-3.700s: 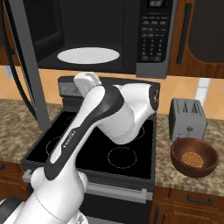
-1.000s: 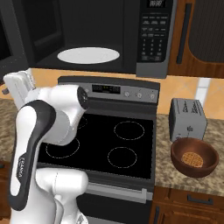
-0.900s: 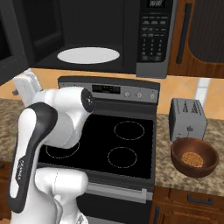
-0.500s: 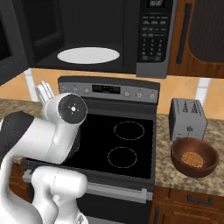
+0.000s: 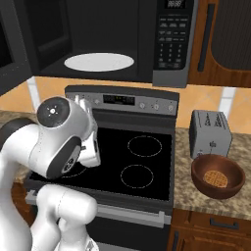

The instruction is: Open the microwave, place the bowl with waffle inside the microwave, then close the microwave door and turn it on.

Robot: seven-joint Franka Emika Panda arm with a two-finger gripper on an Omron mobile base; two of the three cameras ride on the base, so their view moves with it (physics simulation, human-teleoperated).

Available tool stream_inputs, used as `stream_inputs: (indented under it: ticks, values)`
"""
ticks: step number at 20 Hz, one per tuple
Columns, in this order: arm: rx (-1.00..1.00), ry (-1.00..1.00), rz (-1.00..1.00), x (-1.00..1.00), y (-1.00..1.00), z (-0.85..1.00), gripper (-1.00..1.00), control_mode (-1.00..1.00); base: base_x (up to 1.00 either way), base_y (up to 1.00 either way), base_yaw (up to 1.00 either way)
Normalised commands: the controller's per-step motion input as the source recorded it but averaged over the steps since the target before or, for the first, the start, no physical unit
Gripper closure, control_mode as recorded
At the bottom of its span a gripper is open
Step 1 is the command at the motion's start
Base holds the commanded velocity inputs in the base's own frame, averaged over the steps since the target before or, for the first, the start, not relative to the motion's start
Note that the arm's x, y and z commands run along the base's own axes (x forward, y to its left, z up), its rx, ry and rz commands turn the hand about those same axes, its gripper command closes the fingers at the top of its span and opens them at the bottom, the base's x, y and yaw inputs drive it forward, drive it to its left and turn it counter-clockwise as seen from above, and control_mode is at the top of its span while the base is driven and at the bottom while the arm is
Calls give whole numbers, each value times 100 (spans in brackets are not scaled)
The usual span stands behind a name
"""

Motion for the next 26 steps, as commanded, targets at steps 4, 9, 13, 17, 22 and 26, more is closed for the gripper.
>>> stream_inputs:
  ticks: [4, 9, 13, 17, 22, 26]
  values:
    - [0, 13, -43, 17, -100, -50, -100, -100, 0, 0, 0]
    - [1, 11, -20, 16, -100, -54, -100, -100, 0, 0, 0]
    - [4, 6, -8, 5, -100, -43, -100, -100, 0, 0, 0]
    - [10, 0, 0, 0, -100, -31, -100, -100, 0, 0, 0]
    - [15, 2, 0, 0, -100, -17, -100, -100, 0, 0, 0]
    - [2, 8, 0, 0, -85, -29, -100, -100, 0, 0, 0]
